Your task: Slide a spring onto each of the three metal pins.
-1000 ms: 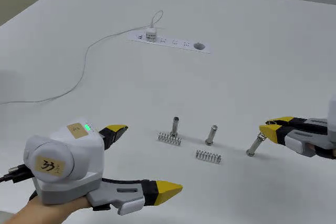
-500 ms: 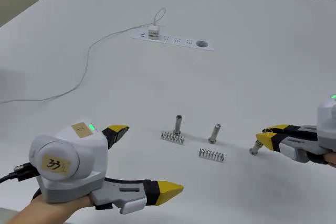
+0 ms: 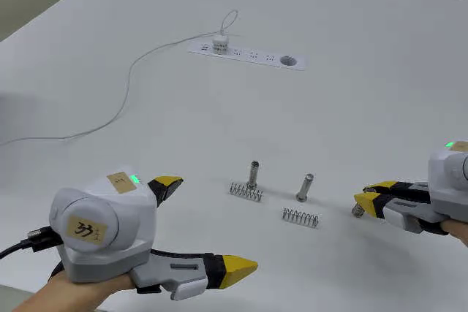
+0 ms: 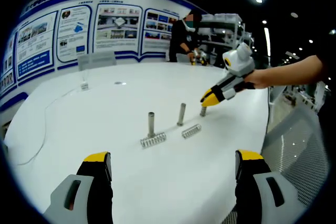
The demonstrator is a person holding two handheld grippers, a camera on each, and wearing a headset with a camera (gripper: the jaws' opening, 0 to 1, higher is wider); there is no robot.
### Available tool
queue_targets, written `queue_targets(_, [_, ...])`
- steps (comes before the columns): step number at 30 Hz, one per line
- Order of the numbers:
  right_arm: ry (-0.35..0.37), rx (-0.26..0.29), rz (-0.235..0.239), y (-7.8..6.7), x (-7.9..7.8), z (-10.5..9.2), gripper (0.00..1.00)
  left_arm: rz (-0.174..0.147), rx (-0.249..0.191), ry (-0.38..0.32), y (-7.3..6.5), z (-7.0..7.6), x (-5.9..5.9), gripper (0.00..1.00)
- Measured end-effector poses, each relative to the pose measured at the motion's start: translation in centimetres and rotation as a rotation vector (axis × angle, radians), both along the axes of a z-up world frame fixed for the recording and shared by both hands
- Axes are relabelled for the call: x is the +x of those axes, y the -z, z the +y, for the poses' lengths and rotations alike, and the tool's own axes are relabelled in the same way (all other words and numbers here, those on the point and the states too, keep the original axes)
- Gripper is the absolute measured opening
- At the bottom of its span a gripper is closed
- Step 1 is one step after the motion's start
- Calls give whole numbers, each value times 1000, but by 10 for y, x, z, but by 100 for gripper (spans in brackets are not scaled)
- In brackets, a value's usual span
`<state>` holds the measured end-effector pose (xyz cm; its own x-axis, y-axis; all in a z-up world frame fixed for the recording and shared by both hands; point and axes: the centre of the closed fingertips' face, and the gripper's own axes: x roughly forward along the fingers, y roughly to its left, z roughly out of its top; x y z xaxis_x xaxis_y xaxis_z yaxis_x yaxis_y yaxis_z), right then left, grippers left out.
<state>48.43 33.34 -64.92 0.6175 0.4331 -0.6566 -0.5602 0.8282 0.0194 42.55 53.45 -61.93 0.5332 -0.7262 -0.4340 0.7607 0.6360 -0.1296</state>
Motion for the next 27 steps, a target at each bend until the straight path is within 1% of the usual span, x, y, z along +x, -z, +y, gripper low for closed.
queue_targets(4, [-4,-13,8,4,-1,-2,12,3,-4,-4,0,0,0,100])
queue_targets(9, [-1,-7,6,5,1,-4,12,5,7,-4,2,1,0,100])
queue_targets(11, [4,-12,5,5,1,-5,14,9,4,-3,2,1,0,100])
queue_targets(13, [3,-3,9,5,1,-4,18,10,2,-4,2,1,0,100])
queue_targets(19, [-12,0,-13,-4,0,0,18,13,14,2,4,1,-1,100])
queue_targets(24, [-34,-6,-42,-18,-2,4,18,6,7,-5,2,1,1,100])
queue_targets(26, [-45,-8,-66,-26,-1,6,18,5,-2,-12,0,1,2,100])
queue_targets(27, [-47,0,-81,-33,-1,9,18,5,-6,-16,-1,2,2,100])
